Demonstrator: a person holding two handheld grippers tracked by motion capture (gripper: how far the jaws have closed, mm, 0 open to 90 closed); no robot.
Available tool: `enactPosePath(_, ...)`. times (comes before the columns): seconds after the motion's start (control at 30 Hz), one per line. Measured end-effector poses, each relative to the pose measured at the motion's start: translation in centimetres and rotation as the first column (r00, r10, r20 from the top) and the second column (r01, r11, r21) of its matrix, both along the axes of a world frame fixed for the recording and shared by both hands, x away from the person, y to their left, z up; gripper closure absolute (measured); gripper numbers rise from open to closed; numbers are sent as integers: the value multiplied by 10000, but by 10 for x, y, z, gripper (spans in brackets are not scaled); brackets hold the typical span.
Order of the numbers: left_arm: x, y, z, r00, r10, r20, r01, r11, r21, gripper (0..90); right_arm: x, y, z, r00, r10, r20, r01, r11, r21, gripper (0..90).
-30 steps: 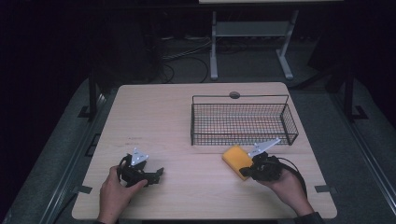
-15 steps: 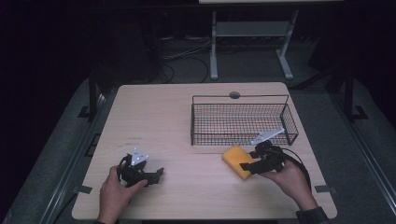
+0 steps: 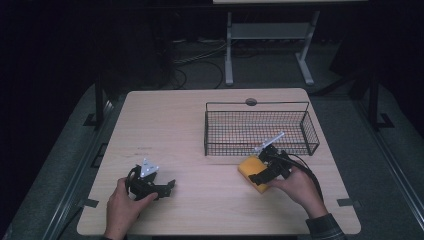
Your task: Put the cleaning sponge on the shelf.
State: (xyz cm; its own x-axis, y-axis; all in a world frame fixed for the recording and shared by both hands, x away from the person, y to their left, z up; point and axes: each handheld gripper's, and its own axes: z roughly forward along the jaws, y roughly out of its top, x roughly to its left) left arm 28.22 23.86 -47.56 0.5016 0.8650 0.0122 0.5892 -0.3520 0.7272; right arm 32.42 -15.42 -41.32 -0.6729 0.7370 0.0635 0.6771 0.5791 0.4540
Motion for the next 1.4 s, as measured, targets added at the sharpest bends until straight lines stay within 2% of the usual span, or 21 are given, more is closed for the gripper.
enactPosePath(0.13, 0, 0, 0, 10000, 9, -9, -9, 10000, -16, 133, 4, 4, -4, 10000, -57, -26, 56, 9999, -136, 81)
enactPosePath(0.3, 0, 0, 0, 10000, 7, -6, -7, 10000, -21, 133, 8, 10, -13, 9998, -161, -95, 156, 9983, -562, 51)
enactPosePath(0.33, 0, 0, 0, 10000, 6, -5, -6, 10000, -19, 133, 10, 11, -18, 9996, -158, -225, 142, 9976, -684, 49)
enactPosePath(0.5, 0, 0, 0, 10000, 6, -2, -6, 10000, -15, 133, 12, 13, -27, 9992, -121, -374, 88, 9961, -877, 50)
enactPosePath(0.6, 0, 0, 0, 10000, 7, -3, -7, 10000, -17, 133, 12, 14, -31, 9991, -125, -416, 83, 9949, -1006, 89)
enactPosePath(0.83, 0, 0, 0, 10000, 6, -3, -6, 10000, -17, 133, 12, 14, -33, 9991, -87, -407, 45, 9947, -1023, 145)
enactPosePath(0.9, 0, 0, 0, 10000, 7, -2, -7, 10000, -18, 133, 12, 13, -33, 9991, -50, -416, 8, 9950, -1003, 194)
enactPosePath(1.0, 0, 0, 0, 10000, 7, -2, -7, 10000, -17, 133, 11, 13, -32, 9993, -1, -381, -37, 9952, -976, 217)
enactPosePath(1.4, 0, 0, 0, 10000, 16, -5, -16, 10000, -21, 133, 11, 10, -29, 9991, 30, -428, -66, 9963, -859, 231)
